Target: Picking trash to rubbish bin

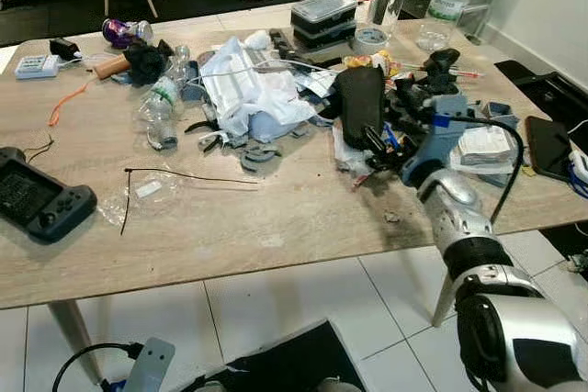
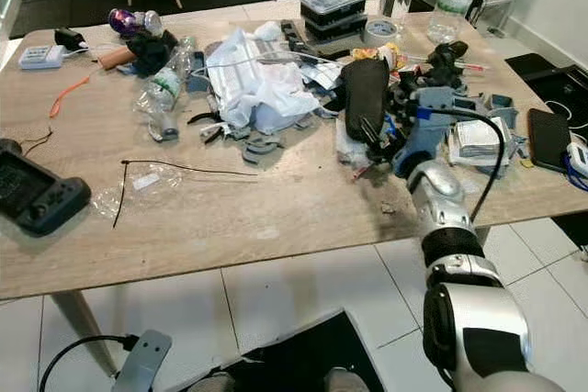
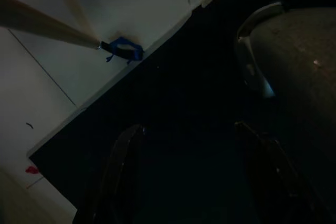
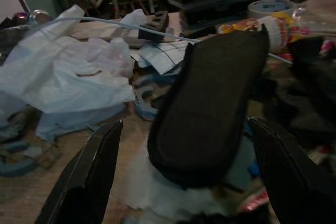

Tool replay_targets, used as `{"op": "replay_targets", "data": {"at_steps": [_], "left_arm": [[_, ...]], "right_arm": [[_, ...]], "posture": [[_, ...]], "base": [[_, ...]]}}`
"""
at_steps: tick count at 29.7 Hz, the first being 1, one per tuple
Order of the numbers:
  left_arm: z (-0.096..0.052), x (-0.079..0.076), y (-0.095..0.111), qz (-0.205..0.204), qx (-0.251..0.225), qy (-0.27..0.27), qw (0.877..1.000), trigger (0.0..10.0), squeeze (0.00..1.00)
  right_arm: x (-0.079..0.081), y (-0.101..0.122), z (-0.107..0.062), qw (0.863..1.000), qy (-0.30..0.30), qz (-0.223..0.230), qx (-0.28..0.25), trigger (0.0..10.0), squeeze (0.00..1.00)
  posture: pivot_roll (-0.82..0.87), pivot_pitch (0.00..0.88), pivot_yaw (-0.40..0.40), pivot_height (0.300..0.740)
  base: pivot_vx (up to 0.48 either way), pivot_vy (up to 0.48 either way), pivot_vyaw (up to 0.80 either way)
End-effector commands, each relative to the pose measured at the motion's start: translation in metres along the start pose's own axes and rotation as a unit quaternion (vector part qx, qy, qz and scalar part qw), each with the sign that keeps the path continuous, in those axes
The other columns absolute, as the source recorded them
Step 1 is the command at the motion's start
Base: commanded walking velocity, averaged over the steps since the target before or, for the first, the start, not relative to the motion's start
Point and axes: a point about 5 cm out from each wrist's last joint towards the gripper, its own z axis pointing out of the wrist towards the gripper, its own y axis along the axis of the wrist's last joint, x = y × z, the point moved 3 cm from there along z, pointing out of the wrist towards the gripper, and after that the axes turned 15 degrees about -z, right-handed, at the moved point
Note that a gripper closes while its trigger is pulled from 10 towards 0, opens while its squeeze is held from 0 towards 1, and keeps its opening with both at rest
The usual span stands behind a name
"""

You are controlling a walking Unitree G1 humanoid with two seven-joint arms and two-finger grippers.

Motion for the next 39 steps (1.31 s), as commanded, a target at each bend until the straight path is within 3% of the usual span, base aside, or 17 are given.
{"op": "replay_targets", "data": {"at_steps": [1,4,5,6,9,14,17,29,38,39], "left_arm": [[-0.002,0.007,-0.014,0.007,0.024,0.007,1.000,10.0,0.00],[-0.003,0.008,-0.016,0.010,0.027,0.008,1.000,10.0,0.00],[-0.003,0.009,-0.018,0.016,0.031,0.007,0.999,10.0,0.00],[-0.003,0.009,-0.018,0.016,0.031,0.007,0.999,10.0,0.00],[-0.003,0.009,-0.019,0.020,0.033,0.006,0.999,10.0,0.00],[-0.004,0.009,-0.021,0.030,0.037,0.004,0.999,10.0,0.00],[-0.004,0.009,-0.021,0.033,0.038,0.003,0.999,10.0,0.00],[-0.004,0.009,-0.022,0.040,0.039,0.000,0.998,10.0,0.00],[-0.004,0.009,-0.021,0.041,0.040,-0.002,0.998,10.0,0.00],[-0.004,0.009,-0.021,0.042,0.039,-0.002,0.998,10.0,0.00]], "right_arm": [[-0.001,-0.005,-0.001,1.000,-0.011,0.014,0.005,10.0,0.00],[-0.009,-0.009,-0.002,0.998,-0.042,0.031,0.020,10.0,0.00],[-0.032,-0.010,-0.008,0.987,-0.113,0.111,0.016,10.0,0.00],[-0.032,-0.010,-0.008,0.987,-0.113,0.111,0.016,10.0,0.00],[-0.048,-0.009,-0.012,0.970,-0.153,0.187,0.001,10.0,0.00],[-0.053,-0.015,-0.015,0.960,-0.172,0.221,0.019,10.0,0.00],[-0.051,-0.016,-0.014,0.959,-0.169,0.225,0.026,10.0,0.00],[-0.012,-0.021,0.005,0.965,-0.083,0.231,0.094,10.0,0.00],[-0.003,-0.032,0.004,0.958,-0.085,0.237,0.138,10.0,0.00],[-0.004,-0.036,0.002,0.954,-0.095,0.241,0.147,7.4,0.00]], "posture": [[0.01,0.149,0.007,0.740],[0.01,0.156,0.011,0.740],[0.01,0.160,0.013,0.740],[0.01,0.160,0.013,0.740],[0.01,0.164,0.019,0.740],[0.01,0.165,0.029,0.740],[0.01,0.163,0.033,0.740],[0.01,0.169,0.030,0.740],[0.01,0.176,0.027,0.740],[0.01,0.177,0.030,0.740]], "base": [[0.000,0.000,0.00],[0.000,0.000,0.00],[0.000,0.000,0.00],[0.000,0.000,0.00],[0.000,0.000,0.00],[0.000,0.000,0.00],[0.000,0.000,0.00],[0.000,0.000,0.00],[0.000,0.000,0.00],[0.000,0.000,0.00]]}}
